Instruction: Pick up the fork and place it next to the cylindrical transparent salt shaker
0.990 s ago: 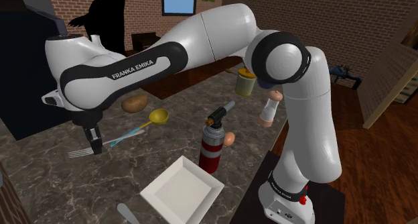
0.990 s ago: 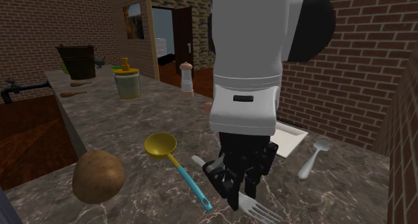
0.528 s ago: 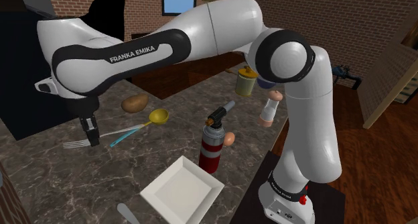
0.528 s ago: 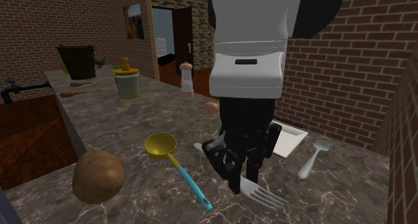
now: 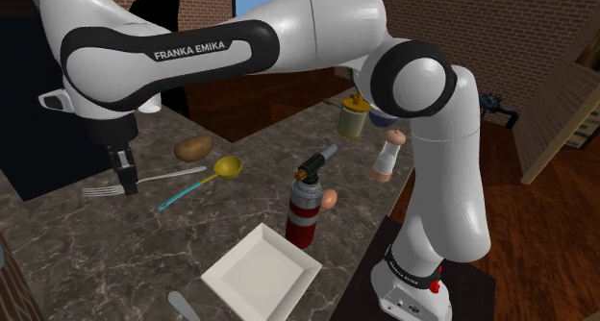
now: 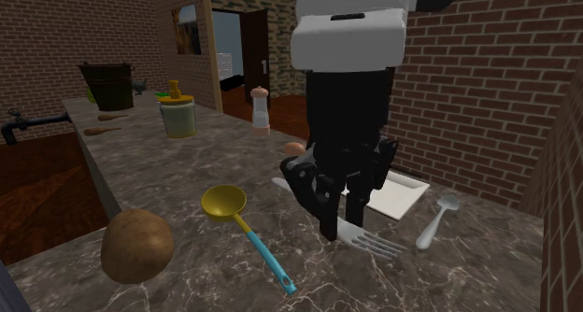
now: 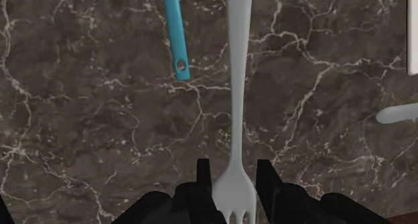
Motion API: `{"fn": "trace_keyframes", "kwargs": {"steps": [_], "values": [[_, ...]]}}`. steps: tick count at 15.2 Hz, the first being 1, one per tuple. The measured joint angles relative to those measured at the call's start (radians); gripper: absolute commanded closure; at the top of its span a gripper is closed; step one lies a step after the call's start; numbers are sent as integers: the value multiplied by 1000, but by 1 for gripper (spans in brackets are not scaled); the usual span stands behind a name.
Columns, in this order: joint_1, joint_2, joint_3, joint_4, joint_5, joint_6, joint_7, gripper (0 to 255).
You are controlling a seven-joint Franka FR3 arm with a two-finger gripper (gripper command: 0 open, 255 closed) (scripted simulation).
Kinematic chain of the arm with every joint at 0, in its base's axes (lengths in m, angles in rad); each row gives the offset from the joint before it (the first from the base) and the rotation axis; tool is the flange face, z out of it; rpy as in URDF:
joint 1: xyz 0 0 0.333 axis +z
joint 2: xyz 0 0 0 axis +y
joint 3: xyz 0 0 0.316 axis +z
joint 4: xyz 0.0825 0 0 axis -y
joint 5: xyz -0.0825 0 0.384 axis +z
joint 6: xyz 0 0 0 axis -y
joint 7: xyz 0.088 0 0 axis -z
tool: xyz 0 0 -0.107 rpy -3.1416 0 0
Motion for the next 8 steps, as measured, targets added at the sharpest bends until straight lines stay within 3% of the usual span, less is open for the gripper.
{"fn": "trace_keyframes", "kwargs": {"steps": [8], "values": [[8, -2, 3, 106, 1, -107, 1, 255]]}}
